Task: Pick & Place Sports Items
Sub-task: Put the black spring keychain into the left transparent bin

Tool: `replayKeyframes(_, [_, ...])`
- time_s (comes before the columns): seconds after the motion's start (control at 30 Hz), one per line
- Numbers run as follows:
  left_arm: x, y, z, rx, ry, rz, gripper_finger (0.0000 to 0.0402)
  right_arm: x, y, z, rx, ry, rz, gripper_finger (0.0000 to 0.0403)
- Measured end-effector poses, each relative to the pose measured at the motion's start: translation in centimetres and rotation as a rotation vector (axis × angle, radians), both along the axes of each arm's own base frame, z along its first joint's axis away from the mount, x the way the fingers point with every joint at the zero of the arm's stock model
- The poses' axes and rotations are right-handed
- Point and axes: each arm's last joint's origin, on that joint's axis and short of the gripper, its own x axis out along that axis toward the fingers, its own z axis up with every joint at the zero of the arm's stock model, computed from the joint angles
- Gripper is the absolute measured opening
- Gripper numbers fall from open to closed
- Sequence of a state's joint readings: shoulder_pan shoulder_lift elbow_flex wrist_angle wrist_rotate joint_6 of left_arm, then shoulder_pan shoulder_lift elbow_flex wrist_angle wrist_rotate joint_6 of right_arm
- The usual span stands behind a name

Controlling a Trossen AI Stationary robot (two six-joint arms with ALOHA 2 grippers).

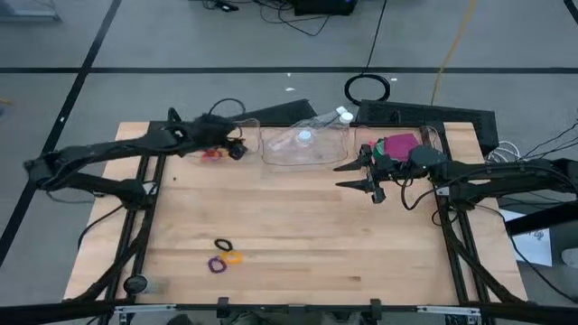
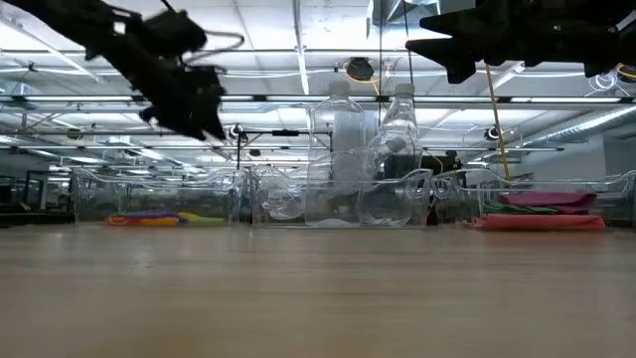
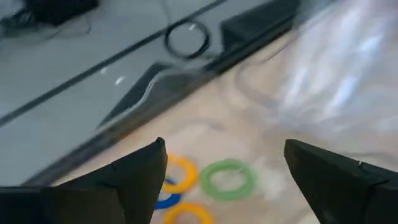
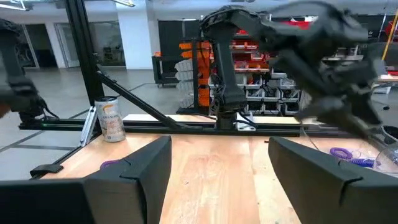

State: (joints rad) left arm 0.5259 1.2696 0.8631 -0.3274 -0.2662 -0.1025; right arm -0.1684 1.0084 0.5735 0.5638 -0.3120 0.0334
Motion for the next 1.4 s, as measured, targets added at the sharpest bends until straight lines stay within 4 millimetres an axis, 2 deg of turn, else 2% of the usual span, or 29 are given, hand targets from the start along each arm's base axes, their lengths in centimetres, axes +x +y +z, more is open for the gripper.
replayKeyframes(0.13, [-0.6, -2.0, 3.1, 0.007, -0.116, -0.122, 0.0269, 0.0, 0.0, 0.0, 0.0, 0.0, 0.0, 0.0196])
replayKeyframes(0.33, [-1.7, -6.4, 5.6, -0.103, -0.276, -0.412, 0.0269, 0.0, 0.0, 0.0, 0.0, 0.0, 0.0, 0.0196])
replayKeyframes(0.43, [-1.9, -8.9, 6.3, -0.139, -0.312, -0.552, 0.0269, 0.0, 0.0, 0.0, 0.0, 0.0, 0.0, 0.0196])
replayKeyframes(0.6, [-2.0, -13.1, 6.4, -0.21, -0.286, -0.783, 0.0269, 0.0, 0.0, 0.0, 0.0, 0.0, 0.0, 0.0196])
replayKeyframes(0.77, [-1.4, -17.4, 5.2, -0.313, -0.201, -0.965, 0.0269, 0.0, 0.0, 0.0, 0.0, 0.0, -0.001, 0.0196])
replayKeyframes(0.93, [-0.5, -21.1, 3.2, -0.409, -0.085, -1.039, 0.0269, 0.0, 0.0, 0.0, 0.004, 0.0, 0.0, 0.0196])
replayKeyframes(1.17, [0.5, -24.1, -0.8, -0.488, 0.133, -0.866, 0.0269, 0.0, 0.0, 0.1, 0.005, -0.008, 0.0, 0.0196])
replayKeyframes(1.4, [1.0, -24.9, -4.8, -0.584, 0.363, -0.643, 0.0269, 0.0, 0.0, 0.2, 0.005, -0.014, 0.0, 0.0196])
